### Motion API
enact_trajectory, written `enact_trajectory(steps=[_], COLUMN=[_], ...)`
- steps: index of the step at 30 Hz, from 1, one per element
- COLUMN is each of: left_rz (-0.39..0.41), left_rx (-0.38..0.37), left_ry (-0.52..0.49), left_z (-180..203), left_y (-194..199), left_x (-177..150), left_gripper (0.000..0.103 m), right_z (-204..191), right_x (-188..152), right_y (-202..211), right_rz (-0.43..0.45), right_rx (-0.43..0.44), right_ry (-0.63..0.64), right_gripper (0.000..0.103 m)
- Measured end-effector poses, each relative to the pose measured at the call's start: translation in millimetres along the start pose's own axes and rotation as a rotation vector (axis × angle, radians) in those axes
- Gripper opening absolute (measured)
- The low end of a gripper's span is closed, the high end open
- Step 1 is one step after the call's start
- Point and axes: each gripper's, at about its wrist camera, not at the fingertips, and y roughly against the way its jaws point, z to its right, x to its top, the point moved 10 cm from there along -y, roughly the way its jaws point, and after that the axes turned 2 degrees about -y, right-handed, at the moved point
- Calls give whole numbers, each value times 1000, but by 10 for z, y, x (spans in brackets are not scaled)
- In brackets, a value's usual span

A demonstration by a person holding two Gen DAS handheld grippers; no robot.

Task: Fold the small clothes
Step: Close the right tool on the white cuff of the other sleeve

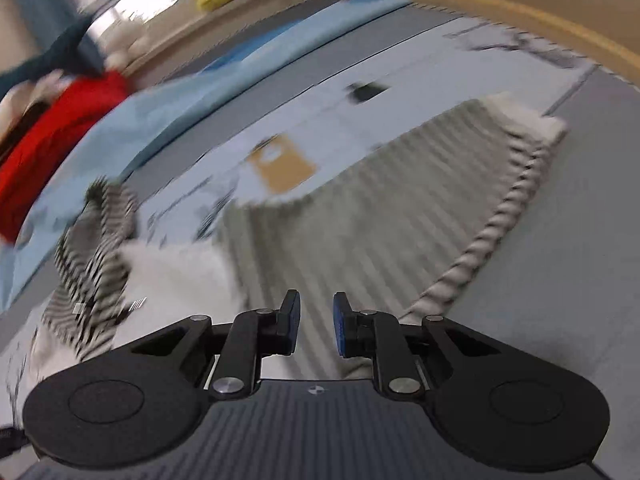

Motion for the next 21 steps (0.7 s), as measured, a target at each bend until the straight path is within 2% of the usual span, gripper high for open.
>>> enact_trajectory(steps=[4,9,13,21], left_rz=[13,14,13,33], left_rx=[-29,-52,-52,-56], left_ry=[-6,-32,-31,-28], left_z=[175,354,371,366], left_y=[12,-22,-47,-47], left_x=[21,7,-7,22], left_gripper=[34,34,34,34], right_z=[534,1262,1712,1976], right_x=[337,674,767,790], right_y=[70,75,-117,-588], right_rz=[85,163,146,139], right_rx=[-34,-99,-108,-58], right_ry=[-91,-219,-365,-497], right_gripper=[10,14,18,25])
